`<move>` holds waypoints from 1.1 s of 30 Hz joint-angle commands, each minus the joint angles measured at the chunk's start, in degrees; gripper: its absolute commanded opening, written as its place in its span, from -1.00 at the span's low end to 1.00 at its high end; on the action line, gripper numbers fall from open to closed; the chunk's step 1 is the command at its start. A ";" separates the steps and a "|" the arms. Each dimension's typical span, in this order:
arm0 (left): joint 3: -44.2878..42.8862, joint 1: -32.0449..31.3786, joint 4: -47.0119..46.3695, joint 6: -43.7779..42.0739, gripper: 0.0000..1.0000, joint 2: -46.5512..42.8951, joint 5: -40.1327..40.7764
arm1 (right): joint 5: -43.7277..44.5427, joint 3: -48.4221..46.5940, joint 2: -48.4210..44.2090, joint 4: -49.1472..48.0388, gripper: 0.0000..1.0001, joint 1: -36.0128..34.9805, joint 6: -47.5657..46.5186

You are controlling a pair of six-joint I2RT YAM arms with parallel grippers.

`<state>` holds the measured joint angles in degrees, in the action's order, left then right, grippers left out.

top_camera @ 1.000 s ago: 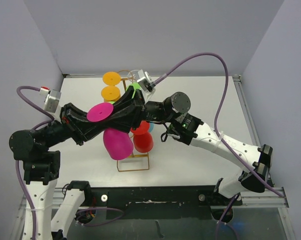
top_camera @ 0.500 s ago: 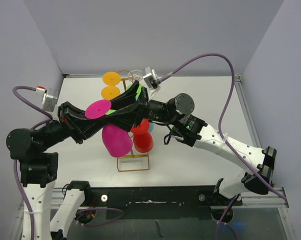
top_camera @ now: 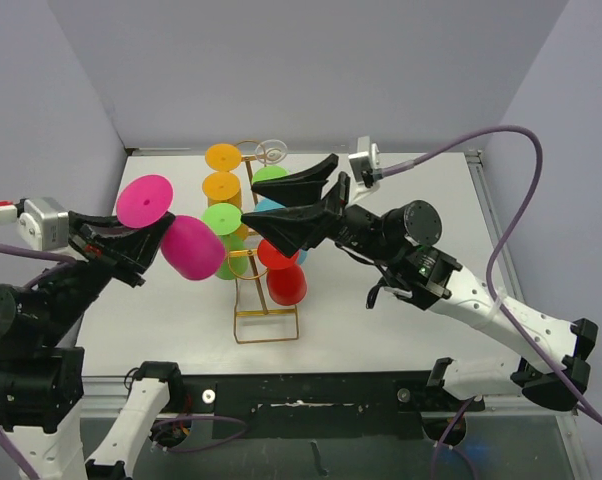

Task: Place the wine glass upside down on the wine glass rack

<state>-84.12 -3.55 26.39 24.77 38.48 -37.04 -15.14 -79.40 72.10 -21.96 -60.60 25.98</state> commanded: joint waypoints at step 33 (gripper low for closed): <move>44.96 -1.81 -17.08 -17.74 -1.00 -22.92 12.20 | 37.26 25.37 -22.18 9.24 0.13 0.08 -10.86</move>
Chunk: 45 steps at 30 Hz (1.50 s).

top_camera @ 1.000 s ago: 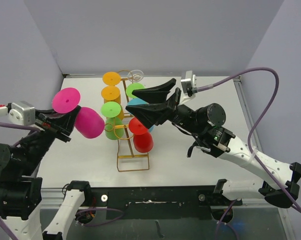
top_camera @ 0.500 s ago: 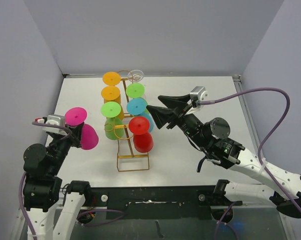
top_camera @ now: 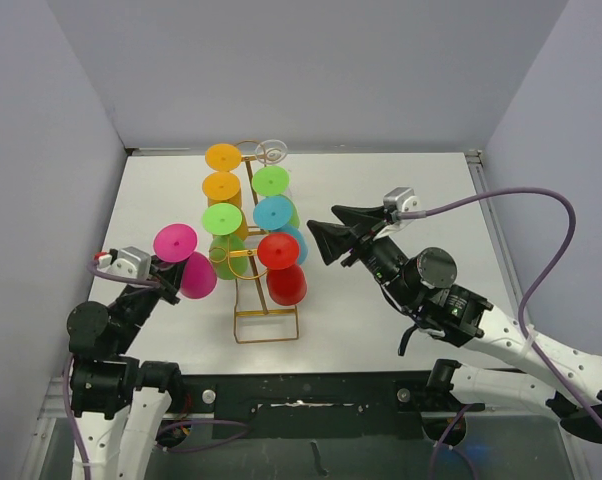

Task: Place the wine glass upside down on the wine glass rack

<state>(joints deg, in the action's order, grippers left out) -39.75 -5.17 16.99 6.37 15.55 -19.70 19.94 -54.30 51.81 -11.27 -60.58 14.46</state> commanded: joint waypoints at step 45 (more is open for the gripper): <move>-1.23 -0.19 -5.11 2.81 -1.00 8.36 -24.88 | 2.56 1.48 -3.03 -0.34 0.13 0.23 2.44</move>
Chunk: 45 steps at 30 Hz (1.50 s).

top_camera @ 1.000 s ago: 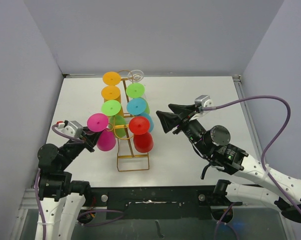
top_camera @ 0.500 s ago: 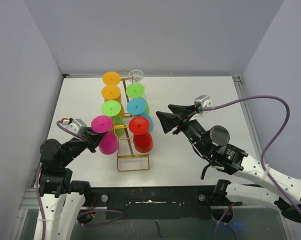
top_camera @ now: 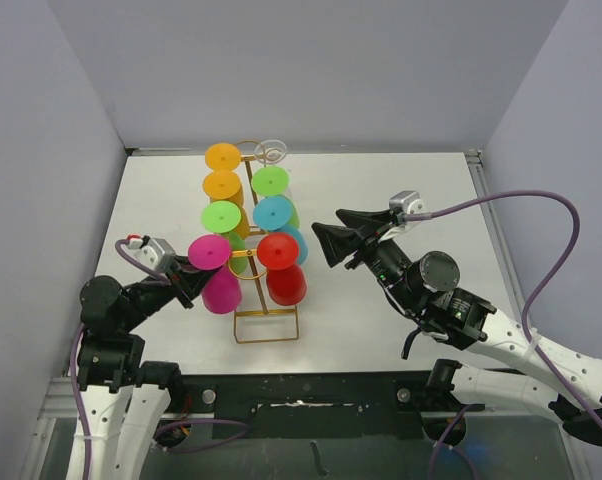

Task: Place the wine glass upside down on the wine glass rack

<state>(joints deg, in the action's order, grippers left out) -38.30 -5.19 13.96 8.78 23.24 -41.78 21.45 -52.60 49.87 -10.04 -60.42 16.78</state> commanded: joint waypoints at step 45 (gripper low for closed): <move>-27.32 -0.17 27.60 9.46 0.18 -2.85 19.90 | 11.09 0.24 -5.74 17.16 0.41 0.15 13.15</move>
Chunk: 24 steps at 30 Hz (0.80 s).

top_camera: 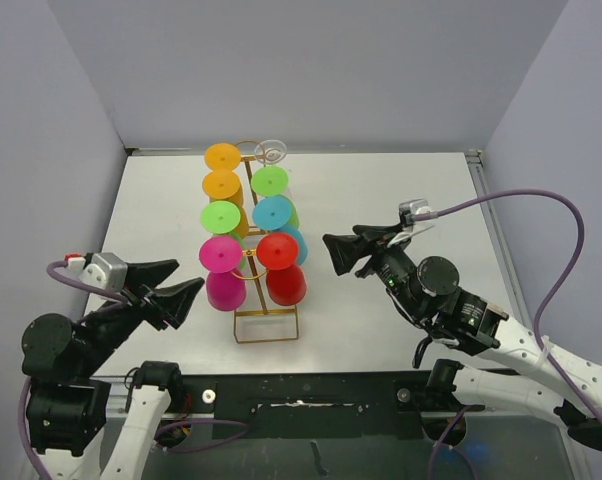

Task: Place the wine glass upside down on the wine glass rack

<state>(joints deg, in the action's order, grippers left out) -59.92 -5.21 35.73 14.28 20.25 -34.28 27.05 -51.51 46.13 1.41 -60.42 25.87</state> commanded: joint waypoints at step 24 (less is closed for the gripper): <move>-15.14 -1.90 19.45 7.81 0.27 -0.14 54.00 | 39.03 -18.17 -11.05 45.80 0.96 0.17 8.20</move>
<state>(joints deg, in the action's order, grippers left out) -72.25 -6.72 56.66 22.31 20.47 16.71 60.97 -67.68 33.93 45.95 -60.40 36.69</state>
